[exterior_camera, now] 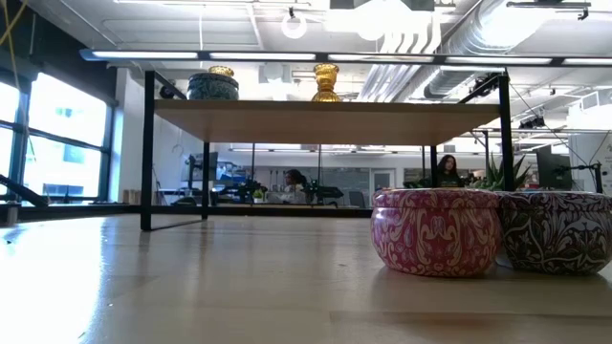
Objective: Pick & Place candle stick holders
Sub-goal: Put the pink scented candle on the shelf aligned with the other scented candle
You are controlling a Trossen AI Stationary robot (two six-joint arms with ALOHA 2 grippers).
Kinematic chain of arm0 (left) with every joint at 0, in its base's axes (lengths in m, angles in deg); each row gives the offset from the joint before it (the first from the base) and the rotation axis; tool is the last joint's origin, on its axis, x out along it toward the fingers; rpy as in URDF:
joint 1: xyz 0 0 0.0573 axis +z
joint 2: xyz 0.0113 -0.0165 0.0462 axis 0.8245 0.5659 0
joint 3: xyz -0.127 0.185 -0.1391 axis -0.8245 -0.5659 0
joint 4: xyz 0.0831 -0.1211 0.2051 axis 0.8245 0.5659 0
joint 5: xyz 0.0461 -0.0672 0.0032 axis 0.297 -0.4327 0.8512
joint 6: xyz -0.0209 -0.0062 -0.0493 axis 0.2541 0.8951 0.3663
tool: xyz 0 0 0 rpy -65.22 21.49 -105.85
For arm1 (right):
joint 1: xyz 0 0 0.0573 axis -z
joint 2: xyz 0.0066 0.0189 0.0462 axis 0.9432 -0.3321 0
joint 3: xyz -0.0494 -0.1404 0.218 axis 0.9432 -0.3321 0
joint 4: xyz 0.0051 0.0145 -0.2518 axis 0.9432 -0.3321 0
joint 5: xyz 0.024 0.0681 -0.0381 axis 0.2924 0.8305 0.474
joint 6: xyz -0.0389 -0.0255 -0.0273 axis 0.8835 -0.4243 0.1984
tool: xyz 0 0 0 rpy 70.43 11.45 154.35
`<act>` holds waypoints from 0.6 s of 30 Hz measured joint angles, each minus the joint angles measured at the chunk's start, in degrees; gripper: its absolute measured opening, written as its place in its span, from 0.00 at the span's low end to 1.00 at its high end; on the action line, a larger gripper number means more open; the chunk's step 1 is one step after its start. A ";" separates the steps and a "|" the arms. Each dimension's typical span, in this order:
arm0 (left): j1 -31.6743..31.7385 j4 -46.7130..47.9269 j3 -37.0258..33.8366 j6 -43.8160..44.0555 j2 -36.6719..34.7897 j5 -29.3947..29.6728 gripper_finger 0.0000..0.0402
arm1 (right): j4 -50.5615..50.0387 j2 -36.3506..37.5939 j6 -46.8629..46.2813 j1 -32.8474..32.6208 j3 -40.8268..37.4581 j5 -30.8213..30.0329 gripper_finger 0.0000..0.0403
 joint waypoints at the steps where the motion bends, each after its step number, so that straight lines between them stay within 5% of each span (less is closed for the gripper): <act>1: 0.00 -0.13 0.00 0.21 0.00 -1.15 0.94 | -0.01 0.00 -0.15 0.00 0.00 -0.02 0.48; 5: 0.00 -0.14 0.00 2.84 0.00 -2.96 0.94 | -0.03 0.00 -0.57 0.00 0.00 -0.03 0.48; 13: 0.02 0.53 0.06 8.59 0.87 3.40 0.94 | -0.04 0.00 -0.59 0.00 0.00 -0.02 0.48; 18: 0.02 1.10 0.11 5.56 1.69 3.68 0.94 | -0.10 0.00 -0.59 0.00 0.00 -0.02 0.48</act>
